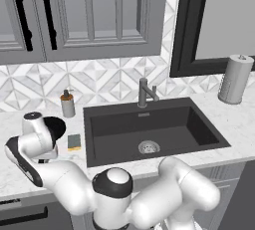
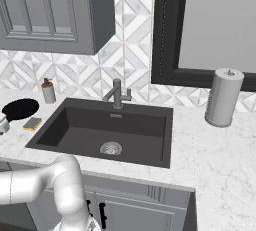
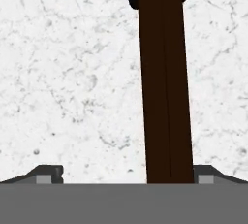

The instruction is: Pick the pan and sponge and place them into the sink. Then turn on the water.

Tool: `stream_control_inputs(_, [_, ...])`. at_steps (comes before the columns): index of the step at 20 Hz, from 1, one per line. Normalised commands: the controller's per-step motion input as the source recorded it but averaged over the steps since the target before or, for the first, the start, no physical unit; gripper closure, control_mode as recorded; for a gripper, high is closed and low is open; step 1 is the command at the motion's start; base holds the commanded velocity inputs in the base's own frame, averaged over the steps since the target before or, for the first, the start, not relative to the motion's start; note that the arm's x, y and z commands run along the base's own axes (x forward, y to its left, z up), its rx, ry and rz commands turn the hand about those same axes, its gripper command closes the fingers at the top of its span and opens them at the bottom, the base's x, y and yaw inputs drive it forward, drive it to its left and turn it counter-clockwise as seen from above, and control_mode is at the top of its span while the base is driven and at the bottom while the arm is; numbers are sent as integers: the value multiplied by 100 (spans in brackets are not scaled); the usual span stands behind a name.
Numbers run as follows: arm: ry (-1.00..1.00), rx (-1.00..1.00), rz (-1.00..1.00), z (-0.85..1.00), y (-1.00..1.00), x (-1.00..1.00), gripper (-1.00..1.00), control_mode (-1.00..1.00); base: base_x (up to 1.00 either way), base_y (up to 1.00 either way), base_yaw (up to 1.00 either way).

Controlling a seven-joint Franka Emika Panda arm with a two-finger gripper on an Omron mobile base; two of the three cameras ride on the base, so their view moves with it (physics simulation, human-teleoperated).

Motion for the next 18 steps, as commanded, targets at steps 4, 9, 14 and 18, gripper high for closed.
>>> stream_control_inputs(4, [0, 0, 0, -60, 26, 0, 100, -100, 0, 0, 0])
stream_control_inputs(9, [1, 0, 0, -45, 7, 0, 100, -100, 0, 0, 0])
stream_control_inputs(14, [0, 0, 0, -16, 0, 0, 100, -100, 0, 0, 0])
stream_control_inputs(18, [0, 0, 0, 18, 0, -6, 100, -100, 0, 0, 0])
